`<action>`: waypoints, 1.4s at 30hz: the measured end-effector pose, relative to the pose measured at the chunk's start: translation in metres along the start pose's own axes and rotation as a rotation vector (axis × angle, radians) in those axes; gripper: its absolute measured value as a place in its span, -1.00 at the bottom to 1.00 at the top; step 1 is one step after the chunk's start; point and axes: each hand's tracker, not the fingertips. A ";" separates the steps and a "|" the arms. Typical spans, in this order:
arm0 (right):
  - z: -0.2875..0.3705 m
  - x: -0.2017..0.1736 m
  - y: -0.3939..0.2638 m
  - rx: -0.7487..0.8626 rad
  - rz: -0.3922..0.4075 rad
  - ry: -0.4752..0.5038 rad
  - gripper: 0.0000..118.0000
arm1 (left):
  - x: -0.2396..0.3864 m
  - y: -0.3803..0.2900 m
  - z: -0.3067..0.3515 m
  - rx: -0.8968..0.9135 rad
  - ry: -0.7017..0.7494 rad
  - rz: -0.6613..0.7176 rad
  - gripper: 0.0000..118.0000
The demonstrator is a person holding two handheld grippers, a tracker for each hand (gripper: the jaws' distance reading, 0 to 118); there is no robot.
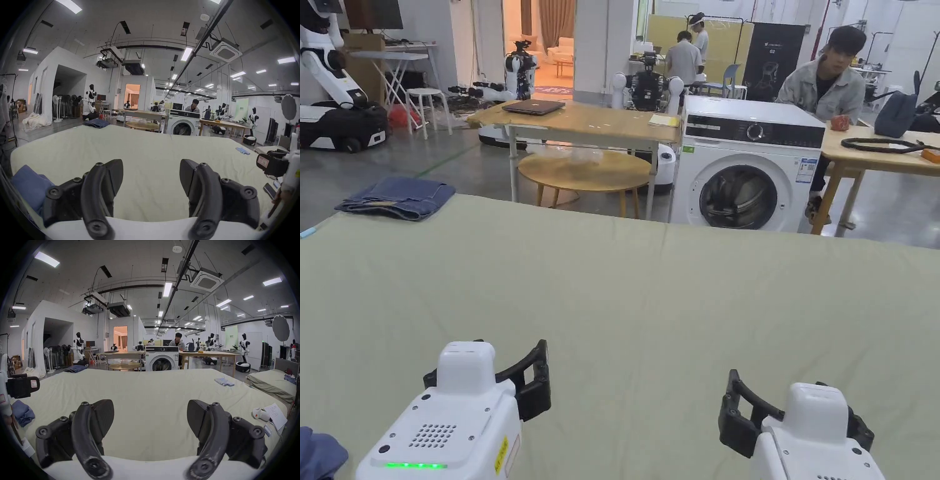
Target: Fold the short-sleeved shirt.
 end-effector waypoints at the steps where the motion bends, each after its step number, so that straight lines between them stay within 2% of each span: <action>1: 0.000 0.000 0.001 0.002 -0.006 0.002 0.59 | -0.001 0.000 -0.001 -0.003 0.004 0.019 0.23; 6: -0.002 -0.001 0.003 -0.009 -0.010 0.005 0.59 | -0.005 0.002 -0.004 -0.012 0.017 0.072 0.23; 9: -0.001 0.004 0.005 -0.001 -0.065 0.069 0.59 | -0.006 0.004 -0.004 -0.016 0.016 0.071 0.23; 14: -0.005 -0.002 0.006 -0.007 -0.006 0.017 0.59 | -0.008 0.005 -0.002 -0.017 -0.002 0.071 0.23; 17: -0.006 0.000 0.006 -0.008 -0.030 0.036 0.59 | -0.007 0.004 -0.001 -0.009 0.004 0.072 0.23; 21: -0.009 0.001 0.010 -0.040 -0.073 0.017 0.59 | -0.002 0.002 -0.004 -0.028 0.079 0.016 0.23; 25: -0.012 0.000 0.011 -0.057 -0.056 -0.022 0.60 | -0.002 0.002 -0.003 -0.014 0.047 -0.019 0.23; 29: -0.013 0.002 0.010 -0.069 -0.050 0.001 0.61 | -0.002 -0.004 -0.003 0.014 0.042 -0.064 0.24; 34: -0.015 0.004 0.011 -0.106 -0.088 0.034 0.61 | -0.003 -0.004 0.000 0.036 0.053 -0.070 0.23; 42: -0.020 0.008 0.016 -0.154 -0.166 0.008 0.61 | -0.003 -0.002 0.001 0.038 0.058 -0.070 0.23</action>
